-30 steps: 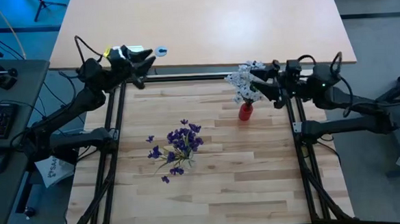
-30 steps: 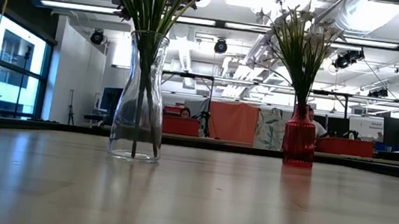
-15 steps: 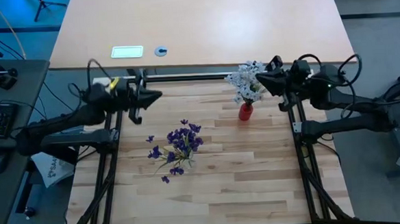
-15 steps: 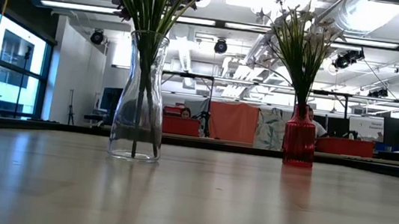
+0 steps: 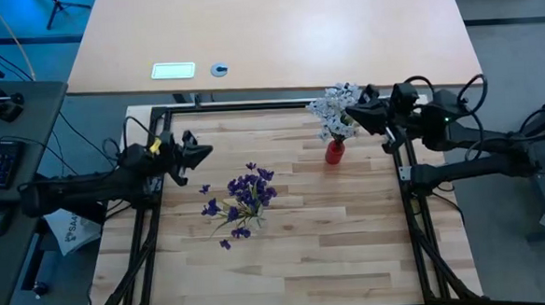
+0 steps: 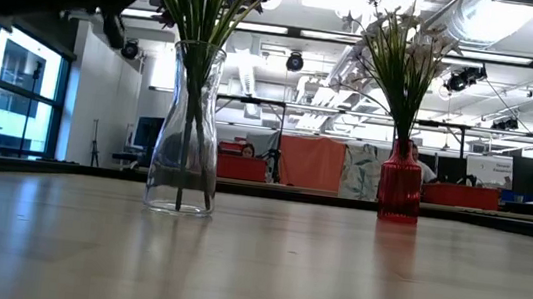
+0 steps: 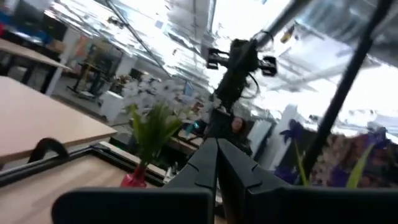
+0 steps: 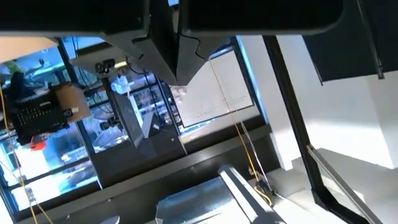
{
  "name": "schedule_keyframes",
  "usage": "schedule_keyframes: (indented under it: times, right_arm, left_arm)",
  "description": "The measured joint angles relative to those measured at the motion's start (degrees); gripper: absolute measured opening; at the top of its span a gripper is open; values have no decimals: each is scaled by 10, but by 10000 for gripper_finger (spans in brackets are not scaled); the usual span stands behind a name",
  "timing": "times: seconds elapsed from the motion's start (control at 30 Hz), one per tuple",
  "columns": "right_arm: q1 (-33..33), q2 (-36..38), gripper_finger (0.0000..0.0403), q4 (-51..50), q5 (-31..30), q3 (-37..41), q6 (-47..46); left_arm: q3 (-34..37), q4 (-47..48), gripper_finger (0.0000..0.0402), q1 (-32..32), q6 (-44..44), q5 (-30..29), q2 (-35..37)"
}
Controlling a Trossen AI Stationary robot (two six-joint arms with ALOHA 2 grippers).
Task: Sort flowers into vase by color
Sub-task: Return to Home Position
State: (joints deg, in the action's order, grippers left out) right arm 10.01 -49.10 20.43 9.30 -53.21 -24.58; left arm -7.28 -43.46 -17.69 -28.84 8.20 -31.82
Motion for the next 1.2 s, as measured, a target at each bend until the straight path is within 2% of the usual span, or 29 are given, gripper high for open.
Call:
schedule_keyframes:
  times: [0.2, 0.37, 0.57, 0.73, 0.8, 0.9, 1.0, 1.1, 1.2]
  right_arm:
    - [-18, 2, 1, -24, 22, 0, 5]
    - [-44, 22, 0, -89, 80, 0, 0]
    - [-122, 52, 0, -181, 107, 0, 21]
    - [-195, 82, 0, -229, 102, 22, 38]
    - [-223, 99, 0, -228, 75, 49, 41]
    - [-261, 136, 0, -215, -1, 103, 33]
    - [-289, 175, 0, -160, -58, 170, 14]
    - [-297, 203, 0, -109, -116, 232, 9]
    - [-274, 206, 0, -109, -161, 271, -5]
  left_arm:
    - [67, -49, 0, 14, -30, -79, 15]
    - [66, -45, 0, 49, -23, -141, 11]
    - [65, -22, 0, 113, -20, -210, -13]
    - [65, 27, 0, 140, -40, -227, -20]
    - [65, 36, 0, 142, -53, -227, -20]
    - [65, 30, 0, 142, -50, -231, -20]
    - [63, 29, 0, 141, -32, -251, -19]
    - [63, 30, 0, 141, -16, -272, -19]
    - [63, 29, 0, 141, -10, -282, -19]
